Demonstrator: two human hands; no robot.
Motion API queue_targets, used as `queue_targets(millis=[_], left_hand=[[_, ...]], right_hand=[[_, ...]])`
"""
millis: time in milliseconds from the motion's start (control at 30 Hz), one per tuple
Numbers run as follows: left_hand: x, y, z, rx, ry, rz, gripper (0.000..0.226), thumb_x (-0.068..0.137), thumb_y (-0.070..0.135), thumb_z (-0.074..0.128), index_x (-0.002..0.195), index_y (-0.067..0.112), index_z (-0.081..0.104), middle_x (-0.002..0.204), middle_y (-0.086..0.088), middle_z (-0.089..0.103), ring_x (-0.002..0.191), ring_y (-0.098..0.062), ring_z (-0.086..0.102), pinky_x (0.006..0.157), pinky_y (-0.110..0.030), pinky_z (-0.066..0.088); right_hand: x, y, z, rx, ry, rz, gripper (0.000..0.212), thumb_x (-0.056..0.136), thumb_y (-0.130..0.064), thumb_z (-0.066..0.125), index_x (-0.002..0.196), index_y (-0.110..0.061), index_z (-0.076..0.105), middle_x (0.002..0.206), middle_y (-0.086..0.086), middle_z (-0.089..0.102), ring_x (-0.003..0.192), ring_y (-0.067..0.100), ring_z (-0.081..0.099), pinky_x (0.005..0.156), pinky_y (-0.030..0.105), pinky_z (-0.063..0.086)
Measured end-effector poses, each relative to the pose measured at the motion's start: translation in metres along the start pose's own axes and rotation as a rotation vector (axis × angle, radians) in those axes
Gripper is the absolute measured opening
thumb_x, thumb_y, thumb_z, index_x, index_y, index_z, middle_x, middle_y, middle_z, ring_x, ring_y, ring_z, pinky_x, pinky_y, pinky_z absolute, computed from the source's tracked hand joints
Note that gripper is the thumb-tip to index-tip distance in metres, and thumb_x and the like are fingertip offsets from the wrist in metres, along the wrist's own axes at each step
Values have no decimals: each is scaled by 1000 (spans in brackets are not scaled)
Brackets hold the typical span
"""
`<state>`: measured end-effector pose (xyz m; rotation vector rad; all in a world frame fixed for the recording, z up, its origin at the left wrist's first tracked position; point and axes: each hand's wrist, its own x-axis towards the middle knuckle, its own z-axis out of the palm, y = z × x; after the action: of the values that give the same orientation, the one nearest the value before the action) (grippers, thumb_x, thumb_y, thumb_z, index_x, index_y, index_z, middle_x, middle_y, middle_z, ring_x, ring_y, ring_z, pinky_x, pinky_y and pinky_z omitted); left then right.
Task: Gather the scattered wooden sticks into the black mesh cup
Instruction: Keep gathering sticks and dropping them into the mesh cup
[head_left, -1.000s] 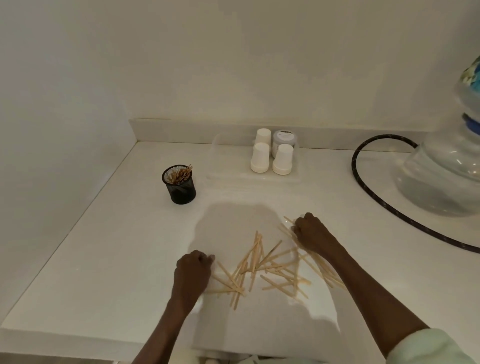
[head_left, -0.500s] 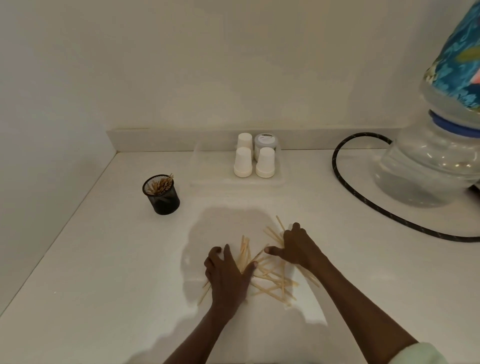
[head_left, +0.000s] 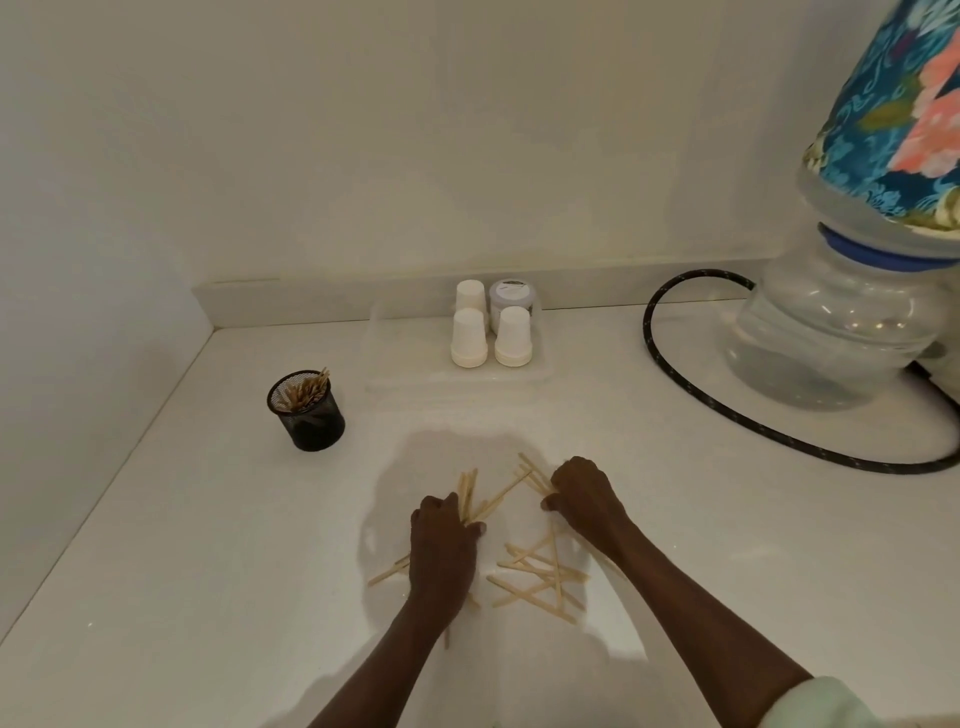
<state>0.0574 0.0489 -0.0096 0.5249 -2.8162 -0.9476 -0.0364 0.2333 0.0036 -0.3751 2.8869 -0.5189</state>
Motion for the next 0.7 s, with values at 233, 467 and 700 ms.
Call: queue_targets(millis=[233, 467, 700], left_hand=[[26, 10, -13, 157, -86, -21, 18, 84, 24, 68, 83, 7, 68, 87, -6, 68, 85, -21, 66, 73, -29, 52], [42, 14, -14, 263, -135, 40, 16, 81, 20, 65, 89, 6, 63, 93, -7, 66, 90, -23, 64, 65, -23, 40], [52, 13, -9, 239, -148, 70, 15, 80, 18, 66, 89, 6, 67, 92, -4, 66, 88, -20, 63, 72, -29, 51]], right_hand=[[3, -6, -3, 39, 66, 97, 14, 83, -14, 69, 94, -5, 67, 100, 13, 68, 93, 32, 66, 80, 39, 54], [6, -9, -9, 1, 33, 62, 10, 79, -11, 63, 80, -5, 55, 93, 15, 65, 81, 34, 63, 62, 30, 39], [13, -10, -10, -63, -17, -18, 38, 79, -6, 60, 59, -16, 30, 85, 14, 63, 74, 28, 61, 54, 26, 33]])
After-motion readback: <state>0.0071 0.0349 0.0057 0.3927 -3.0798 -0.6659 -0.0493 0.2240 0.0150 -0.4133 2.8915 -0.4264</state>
